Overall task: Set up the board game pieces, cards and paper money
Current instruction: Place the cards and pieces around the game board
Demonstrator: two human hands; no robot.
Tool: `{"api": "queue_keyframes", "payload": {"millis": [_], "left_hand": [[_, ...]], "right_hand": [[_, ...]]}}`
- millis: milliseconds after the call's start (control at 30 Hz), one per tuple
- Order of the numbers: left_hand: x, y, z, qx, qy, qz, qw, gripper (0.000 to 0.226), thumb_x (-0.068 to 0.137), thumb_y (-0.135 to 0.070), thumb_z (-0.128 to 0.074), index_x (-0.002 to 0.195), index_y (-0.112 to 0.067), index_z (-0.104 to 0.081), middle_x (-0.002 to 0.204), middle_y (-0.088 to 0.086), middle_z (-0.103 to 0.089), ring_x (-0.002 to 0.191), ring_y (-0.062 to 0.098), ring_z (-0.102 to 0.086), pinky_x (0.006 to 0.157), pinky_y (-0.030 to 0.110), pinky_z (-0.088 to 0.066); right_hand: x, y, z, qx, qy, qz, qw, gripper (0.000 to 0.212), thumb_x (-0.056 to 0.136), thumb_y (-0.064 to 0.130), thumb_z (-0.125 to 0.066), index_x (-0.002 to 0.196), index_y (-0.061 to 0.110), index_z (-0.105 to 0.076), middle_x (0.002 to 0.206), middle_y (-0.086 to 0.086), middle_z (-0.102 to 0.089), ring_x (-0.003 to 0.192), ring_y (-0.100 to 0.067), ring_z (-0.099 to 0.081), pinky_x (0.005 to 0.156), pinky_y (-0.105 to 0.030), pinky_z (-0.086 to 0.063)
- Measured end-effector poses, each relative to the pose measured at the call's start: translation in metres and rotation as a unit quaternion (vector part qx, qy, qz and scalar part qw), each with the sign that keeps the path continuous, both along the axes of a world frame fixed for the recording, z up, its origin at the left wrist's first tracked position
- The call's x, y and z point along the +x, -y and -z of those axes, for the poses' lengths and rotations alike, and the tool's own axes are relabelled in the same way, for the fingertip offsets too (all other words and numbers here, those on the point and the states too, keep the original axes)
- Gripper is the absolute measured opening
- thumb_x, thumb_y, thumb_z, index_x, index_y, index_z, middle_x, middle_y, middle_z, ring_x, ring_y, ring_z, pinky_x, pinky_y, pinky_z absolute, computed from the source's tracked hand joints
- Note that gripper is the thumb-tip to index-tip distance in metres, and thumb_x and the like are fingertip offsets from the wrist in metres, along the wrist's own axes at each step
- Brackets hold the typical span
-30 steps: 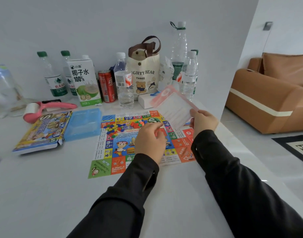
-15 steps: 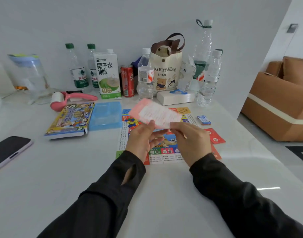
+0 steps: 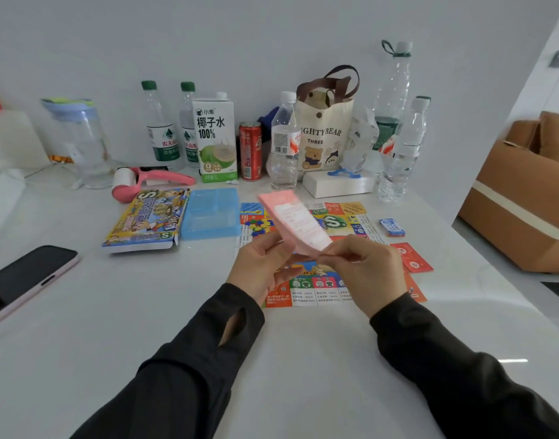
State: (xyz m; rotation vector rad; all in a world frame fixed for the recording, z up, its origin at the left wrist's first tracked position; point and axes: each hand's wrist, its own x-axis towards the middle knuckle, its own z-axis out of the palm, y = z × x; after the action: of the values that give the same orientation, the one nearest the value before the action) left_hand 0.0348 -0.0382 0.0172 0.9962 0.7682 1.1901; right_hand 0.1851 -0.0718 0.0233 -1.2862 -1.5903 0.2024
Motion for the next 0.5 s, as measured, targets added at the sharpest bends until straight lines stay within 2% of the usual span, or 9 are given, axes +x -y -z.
{"api": "queue_keyframes", "payload": {"millis": [67,167,267,400,500], "left_hand": [[0.001,0.0,0.0,-0.006,-0.002,-0.004,1.0,0.014,0.089,-0.015,-0.053,0.096,-0.023,-0.062,0.09,-0.001,-0.072,0.08,0.019,-0.071,0.062,0.025,-0.057],[0.001,0.0,0.001,-0.022,0.006,-0.015,1.0,0.015,0.091,-0.01,-0.052,0.092,-0.02,-0.063,0.09,0.001,-0.071,0.082,0.021,-0.07,0.063,0.027,-0.058],[0.002,-0.003,0.003,-0.045,-0.007,-0.061,0.997,0.017,0.091,-0.004,-0.051,0.085,-0.015,-0.063,0.089,0.005,-0.069,0.085,0.025,-0.068,0.071,0.034,-0.059],[-0.003,-0.008,0.008,-0.014,-0.091,-0.164,0.982,0.022,0.091,-0.011,-0.055,0.073,-0.018,-0.065,0.084,0.004,-0.069,0.082,0.024,-0.068,0.074,0.037,-0.056],[-0.006,-0.008,0.009,0.023,-0.157,-0.21,0.965,0.024,0.09,-0.015,-0.058,0.068,-0.022,-0.065,0.078,-0.004,-0.068,0.079,0.02,-0.068,0.071,0.033,-0.057]], "right_hand": [[0.0,0.001,-0.003,-0.023,-0.041,-0.011,0.999,0.007,0.069,0.004,-0.078,0.067,0.007,-0.071,0.065,-0.006,-0.068,0.06,-0.016,-0.058,0.056,-0.02,-0.047],[-0.004,0.003,-0.002,-0.021,-0.02,-0.012,1.0,0.01,0.069,0.002,-0.077,0.065,0.007,-0.07,0.06,0.003,-0.064,0.061,-0.009,-0.056,0.054,-0.013,-0.045],[-0.003,0.004,-0.006,-0.041,-0.102,0.002,0.994,0.016,0.074,0.002,-0.073,0.064,0.013,-0.067,0.058,0.012,-0.061,0.056,-0.006,-0.055,0.055,-0.009,-0.045],[0.014,-0.006,-0.013,-0.019,-0.274,0.106,0.956,0.022,0.087,0.009,-0.061,0.067,0.014,-0.055,0.057,-0.006,-0.061,0.043,-0.008,-0.054,0.05,-0.019,-0.049],[0.029,-0.013,-0.007,-0.072,-0.361,0.157,0.917,0.021,0.092,0.019,-0.055,0.072,0.013,-0.051,0.063,-0.014,-0.062,0.043,-0.015,-0.056,0.053,-0.029,-0.053]]}}
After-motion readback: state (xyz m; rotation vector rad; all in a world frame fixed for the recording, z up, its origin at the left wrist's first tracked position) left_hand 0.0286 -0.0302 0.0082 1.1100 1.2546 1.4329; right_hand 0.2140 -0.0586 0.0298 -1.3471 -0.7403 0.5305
